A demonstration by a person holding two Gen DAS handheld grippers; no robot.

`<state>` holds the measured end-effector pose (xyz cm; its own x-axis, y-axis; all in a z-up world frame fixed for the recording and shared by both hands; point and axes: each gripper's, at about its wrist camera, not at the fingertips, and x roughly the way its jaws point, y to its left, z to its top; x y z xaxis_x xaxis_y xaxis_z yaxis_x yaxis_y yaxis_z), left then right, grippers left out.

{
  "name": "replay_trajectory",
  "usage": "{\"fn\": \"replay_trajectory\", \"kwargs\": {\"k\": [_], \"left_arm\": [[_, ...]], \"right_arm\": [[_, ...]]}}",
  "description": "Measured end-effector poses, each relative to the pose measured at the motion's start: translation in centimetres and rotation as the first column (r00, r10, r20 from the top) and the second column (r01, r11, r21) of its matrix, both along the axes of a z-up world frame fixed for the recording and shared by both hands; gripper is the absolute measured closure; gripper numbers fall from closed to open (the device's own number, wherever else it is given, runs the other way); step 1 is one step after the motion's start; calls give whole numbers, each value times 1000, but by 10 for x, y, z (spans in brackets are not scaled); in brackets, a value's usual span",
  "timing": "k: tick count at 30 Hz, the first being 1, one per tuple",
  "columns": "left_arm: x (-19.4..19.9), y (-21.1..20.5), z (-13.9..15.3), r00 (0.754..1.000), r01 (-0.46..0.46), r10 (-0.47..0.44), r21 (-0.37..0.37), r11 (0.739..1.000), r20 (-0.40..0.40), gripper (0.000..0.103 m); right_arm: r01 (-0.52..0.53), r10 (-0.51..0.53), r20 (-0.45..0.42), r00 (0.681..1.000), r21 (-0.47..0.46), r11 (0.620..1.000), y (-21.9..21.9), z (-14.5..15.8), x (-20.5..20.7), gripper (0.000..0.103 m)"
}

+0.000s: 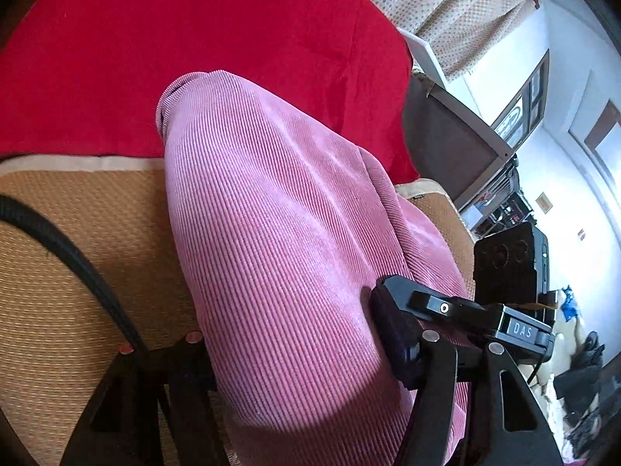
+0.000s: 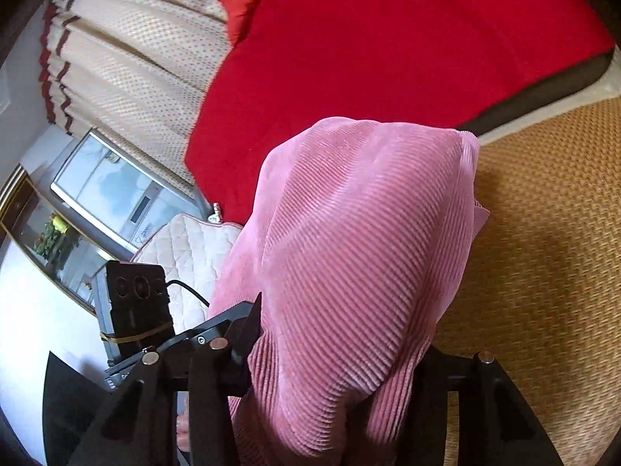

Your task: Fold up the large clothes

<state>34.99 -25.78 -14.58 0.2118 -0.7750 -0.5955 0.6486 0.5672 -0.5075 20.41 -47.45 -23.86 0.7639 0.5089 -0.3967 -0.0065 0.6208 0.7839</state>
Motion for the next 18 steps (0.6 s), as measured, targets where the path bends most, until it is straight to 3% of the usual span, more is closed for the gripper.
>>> {"fn": "replay_trajectory", "kwargs": {"k": [9,18], "left_arm": [[-1,24,14,999,-36,36,-5,999,13,39],[-5,25,7,999,-41,40,64,997,17,39]], "right_arm": [[14,-19,57,998,83,996,19,0,-4,52],[8,-11,32,999,102,995,36,-12,-3,52]]}}
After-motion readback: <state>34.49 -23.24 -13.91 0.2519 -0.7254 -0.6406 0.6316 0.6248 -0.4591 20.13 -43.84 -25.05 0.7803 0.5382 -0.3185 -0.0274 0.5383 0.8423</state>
